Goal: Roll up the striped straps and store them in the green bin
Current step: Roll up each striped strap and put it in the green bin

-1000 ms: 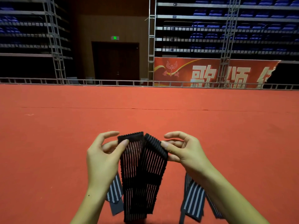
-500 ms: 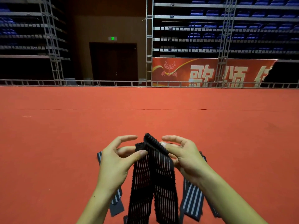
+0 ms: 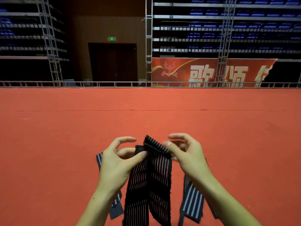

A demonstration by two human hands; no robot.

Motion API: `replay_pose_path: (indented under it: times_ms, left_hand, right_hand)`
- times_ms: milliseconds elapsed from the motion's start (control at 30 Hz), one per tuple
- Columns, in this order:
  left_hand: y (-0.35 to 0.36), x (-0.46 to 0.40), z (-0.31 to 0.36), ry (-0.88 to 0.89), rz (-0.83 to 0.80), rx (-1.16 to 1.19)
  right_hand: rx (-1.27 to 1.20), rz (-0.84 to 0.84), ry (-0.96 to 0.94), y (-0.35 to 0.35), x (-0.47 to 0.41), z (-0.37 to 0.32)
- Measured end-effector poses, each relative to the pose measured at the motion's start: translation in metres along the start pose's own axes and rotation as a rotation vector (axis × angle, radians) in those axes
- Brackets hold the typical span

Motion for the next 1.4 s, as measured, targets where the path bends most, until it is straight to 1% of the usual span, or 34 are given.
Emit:
replay_pose_path:
  times_ms: [67,100,167,200,333,533,633,667,733,767,900,967,1033,1067,1133,1167,1233,1300,1367,1400]
  left_hand:
    - [0.000,0.000,0.001,0.018,0.009,-0.033]
    - [0.001,0.000,0.001,0.030,0.005,-0.049]
    - [0.005,0.000,0.003,0.055,-0.016,-0.070]
    - [0.006,0.001,0.005,0.071,-0.028,-0.090]
    - [0.009,0.003,0.008,0.121,-0.067,-0.161]
    - [0.007,0.004,0.011,0.163,-0.077,-0.209]
    - [0.004,0.006,0.011,0.171,-0.095,-0.233]
    - [0.004,0.007,0.011,0.172,-0.107,-0.239]
    - [0.004,0.008,0.012,0.173,-0.124,-0.240]
    - [0.003,0.009,0.012,0.175,-0.128,-0.242]
    - [0.001,0.010,0.012,0.175,-0.138,-0.238]
    - [0.001,0.010,0.011,0.170,-0.152,-0.231]
    - [0.000,0.010,0.012,0.176,-0.167,-0.229]
    - [-0.001,0.010,0.013,0.179,-0.173,-0.226]
    - [-0.002,0.010,0.014,0.180,-0.195,-0.223]
    - [-0.003,0.011,0.015,0.181,-0.208,-0.226]
    - [-0.003,0.012,0.015,0.186,-0.226,-0.244]
    - [-0.005,0.012,0.015,0.188,-0.229,-0.257]
    - [-0.007,0.012,0.015,0.189,-0.227,-0.259]
    - [-0.008,0.012,0.015,0.191,-0.226,-0.255]
  right_hand:
    - [0.127,0.202,-0.264,-0.013,0.011,-0.019]
    - [0.196,0.253,-0.410,-0.015,0.018,-0.029]
    - [0.385,0.274,-0.652,-0.006,0.031,-0.043]
    - [0.454,0.253,-0.699,-0.001,0.033,-0.044]
    - [0.567,0.157,-0.707,0.012,0.024,-0.039]
    - [0.681,0.129,-0.754,0.020,0.026,-0.041]
    - [0.588,0.062,-0.660,0.017,0.020,-0.035]
    - [0.580,0.066,-0.632,0.014,0.017,-0.033]
    - [0.631,0.077,-0.589,0.009,0.011,-0.027]
    - [0.633,0.057,-0.554,0.008,0.008,-0.024]
    - [0.489,-0.032,-0.401,0.006,-0.001,-0.014]
    - [0.475,-0.072,-0.335,0.005,-0.004,-0.010]
    - [0.511,-0.179,-0.191,0.008,-0.009,0.003]
    - [0.488,-0.259,-0.070,0.011,-0.011,0.014]
    - [0.303,-0.412,0.181,0.020,-0.008,0.032]
    - [0.210,-0.455,0.254,0.023,-0.005,0.035]
    - [0.070,-0.452,0.295,0.026,-0.002,0.035]
    - [-0.016,-0.413,0.282,0.025,-0.005,0.033]
    - [-0.020,-0.413,0.262,0.028,-0.007,0.030]
    - [0.029,-0.430,0.243,0.031,-0.007,0.030]
Point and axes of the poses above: each hand's wrist, its own x-axis away from the middle knuckle, its own y-axis out of the palm, z = x × y, the point moved 7 cm from there along -x, towards the middle knuckle, and after that the axes turned 14 degrees about x, right-handed, at the moved point
